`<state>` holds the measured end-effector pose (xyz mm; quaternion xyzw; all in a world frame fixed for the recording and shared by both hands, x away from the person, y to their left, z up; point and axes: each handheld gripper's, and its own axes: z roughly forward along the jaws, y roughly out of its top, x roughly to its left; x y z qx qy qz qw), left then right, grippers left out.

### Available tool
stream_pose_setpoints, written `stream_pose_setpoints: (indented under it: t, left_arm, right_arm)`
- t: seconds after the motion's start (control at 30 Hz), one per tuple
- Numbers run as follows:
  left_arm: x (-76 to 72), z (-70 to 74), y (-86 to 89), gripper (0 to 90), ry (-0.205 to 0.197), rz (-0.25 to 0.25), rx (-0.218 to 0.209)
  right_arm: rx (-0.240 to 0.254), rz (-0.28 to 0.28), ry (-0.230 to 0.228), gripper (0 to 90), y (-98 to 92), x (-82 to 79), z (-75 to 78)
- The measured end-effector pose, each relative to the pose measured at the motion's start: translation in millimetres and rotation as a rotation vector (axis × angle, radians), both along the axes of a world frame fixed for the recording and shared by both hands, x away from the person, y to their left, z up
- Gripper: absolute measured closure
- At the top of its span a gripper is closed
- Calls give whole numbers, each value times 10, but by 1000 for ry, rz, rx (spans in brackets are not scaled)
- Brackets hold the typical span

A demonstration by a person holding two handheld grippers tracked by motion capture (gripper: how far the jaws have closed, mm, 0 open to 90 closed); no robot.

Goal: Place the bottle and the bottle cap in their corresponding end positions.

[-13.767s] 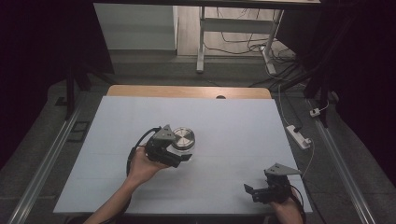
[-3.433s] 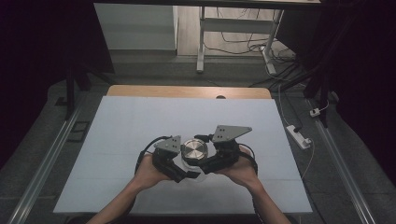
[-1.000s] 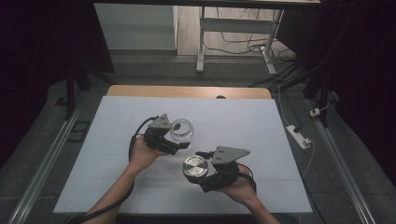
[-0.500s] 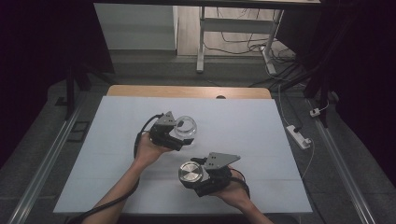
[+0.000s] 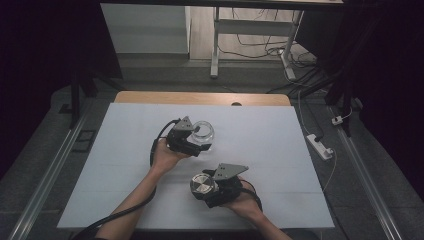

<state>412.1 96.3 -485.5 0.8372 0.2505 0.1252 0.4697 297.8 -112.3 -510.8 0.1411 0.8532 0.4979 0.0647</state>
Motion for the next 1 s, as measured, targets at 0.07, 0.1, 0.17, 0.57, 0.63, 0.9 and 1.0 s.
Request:
stream_pose_setpoints:
  t: [0.07,0.1,0.17,0.57,0.63,0.9,1.0]
  left_arm:
    - [22,-10,-3,161,0,4,2]
    - [33,-17,-3,161,0,5,4]
    - [56,-28,1,160,0,12,6]
    - [163,-76,28,160,-1,46,12]
    - [171,-91,22,160,-3,50,17]
    - [207,-152,0,160,-1,62,38]
    - [215,-179,-10,160,2,62,46]
  right_arm:
    - [-8,-2,0,193,12,10,-32]
    - [-11,-4,1,193,21,20,-51]
    - [-18,-7,7,193,35,38,-84]
    - [-58,-40,24,193,86,117,-239]
    - [-61,-48,29,193,91,126,-241]
    - [-72,-69,39,192,106,151,-247]
    - [-81,-71,42,192,116,157,-250]
